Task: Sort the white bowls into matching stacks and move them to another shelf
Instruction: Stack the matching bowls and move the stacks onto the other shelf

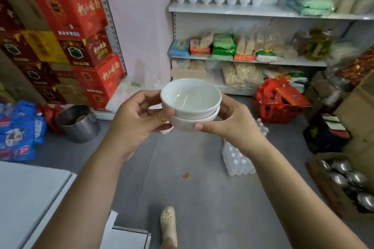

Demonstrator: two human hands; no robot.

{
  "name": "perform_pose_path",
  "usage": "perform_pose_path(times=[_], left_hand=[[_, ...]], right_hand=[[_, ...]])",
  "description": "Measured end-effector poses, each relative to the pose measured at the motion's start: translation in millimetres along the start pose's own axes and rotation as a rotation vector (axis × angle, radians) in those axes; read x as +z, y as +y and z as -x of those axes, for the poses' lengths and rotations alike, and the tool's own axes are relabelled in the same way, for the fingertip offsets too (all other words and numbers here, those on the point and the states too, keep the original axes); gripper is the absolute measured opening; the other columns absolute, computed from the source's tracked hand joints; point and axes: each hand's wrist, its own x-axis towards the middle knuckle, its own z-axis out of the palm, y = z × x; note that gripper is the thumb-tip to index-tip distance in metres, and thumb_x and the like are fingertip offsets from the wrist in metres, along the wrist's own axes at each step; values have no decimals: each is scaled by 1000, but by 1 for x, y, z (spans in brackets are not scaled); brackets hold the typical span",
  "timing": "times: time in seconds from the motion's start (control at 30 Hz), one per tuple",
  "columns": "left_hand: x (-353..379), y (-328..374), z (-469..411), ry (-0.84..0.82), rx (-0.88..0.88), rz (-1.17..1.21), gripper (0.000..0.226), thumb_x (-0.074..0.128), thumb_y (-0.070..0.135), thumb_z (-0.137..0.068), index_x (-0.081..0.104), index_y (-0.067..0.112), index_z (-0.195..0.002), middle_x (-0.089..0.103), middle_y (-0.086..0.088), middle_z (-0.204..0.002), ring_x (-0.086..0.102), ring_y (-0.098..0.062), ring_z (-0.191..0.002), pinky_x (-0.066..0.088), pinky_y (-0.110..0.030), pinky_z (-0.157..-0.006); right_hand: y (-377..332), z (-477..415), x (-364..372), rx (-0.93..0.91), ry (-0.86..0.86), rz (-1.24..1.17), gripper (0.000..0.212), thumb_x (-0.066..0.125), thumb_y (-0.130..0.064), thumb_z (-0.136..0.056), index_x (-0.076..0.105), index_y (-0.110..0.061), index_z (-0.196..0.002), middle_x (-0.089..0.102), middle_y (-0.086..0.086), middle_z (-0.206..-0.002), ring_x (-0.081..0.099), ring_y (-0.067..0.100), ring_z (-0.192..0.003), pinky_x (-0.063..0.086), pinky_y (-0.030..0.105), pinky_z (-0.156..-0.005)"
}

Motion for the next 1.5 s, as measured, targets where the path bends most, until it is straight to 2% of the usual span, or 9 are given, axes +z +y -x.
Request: perform_pose_path(times=[0.23, 0.53, 0.67, 0.77, 0.87, 0.97, 1.13, 1.3, 1.5], left_hand=[[2, 8, -161, -54, 98, -140, 61, 87, 38, -57, 68, 22, -113, 78, 3, -113, 73, -29, -106, 59, -43, -94], [30, 28, -337, -214, 149, -207, 48, 83, 28, -67, 69, 24, -113, 78, 10, -112, 75, -15, -94, 58, -21, -76], [56, 18, -392, -245, 145, -176, 48, 81, 25, -68, 68, 22, -114, 78, 14, -106, 73, -5, -85, 54, -13, -70], [78, 9, -434, -262, 130, -185, 48, 82, 24, -71, 69, 22, -116, 78, 13, -109, 74, -5, -87, 55, -15, -73], [104, 0, -477, -247, 131, -220, 40, 83, 19, -79, 68, 25, -117, 77, 12, -112, 73, -5, -93, 58, -24, -84], [132, -5, -520, -221, 139, -228, 45, 84, 28, -74, 69, 23, -116, 77, 11, -111, 74, -9, -96, 59, -33, -94], [175, -10, -587, -183, 154, -220, 62, 85, 42, -65, 67, 24, -121, 76, 8, -116, 73, -18, -105, 56, -45, -102], [202, -22, -640, -149, 170, -182, 65, 84, 41, -66, 60, 43, -127, 76, 7, -113, 72, -12, -104, 59, -25, -91], [210, -50, -716, -125, 160, -196, 45, 80, 41, -71, 71, 38, -115, 75, 3, -117, 71, -15, -106, 59, -32, -93]], right_hand=[[6, -136, -28, -43, 62, 6, 75, 93, -4, -64, 63, -17, -132, 75, -12, -118, 67, 2, -115, 51, 17, -94], [19, -280, -72, -76, 217, 2, 73, 93, -8, -65, 64, -14, -132, 75, -7, -120, 68, 8, -117, 53, 24, -97], [34, -322, -102, -68, 251, 14, 72, 93, -8, -67, 64, -15, -133, 74, -5, -122, 67, 10, -118, 53, 35, -104], [47, -355, -128, -62, 264, 13, 69, 92, -6, -68, 65, -15, -131, 75, -5, -121, 68, 11, -117, 54, 37, -104], [61, -392, -158, -61, 245, 10, 67, 90, -3, -69, 65, -13, -131, 75, -5, -119, 69, 10, -115, 55, 29, -99], [72, -432, -195, -81, 224, 30, 64, 90, -4, -70, 67, -14, -128, 77, -7, -115, 70, 7, -110, 55, 19, -90], [85, -502, -256, -86, 179, 73, 66, 93, -11, -68, 67, -20, -128, 76, -10, -115, 70, 6, -110, 55, 20, -91], [102, -567, -296, -86, 123, 96, 67, 94, -14, -67, 67, -20, -128, 76, -9, -116, 69, 9, -113, 55, 27, -98], [141, -644, -311, -36, 95, 74, 68, 94, -14, -66, 67, -21, -128, 77, -8, -113, 71, 12, -110, 56, 30, -97]])
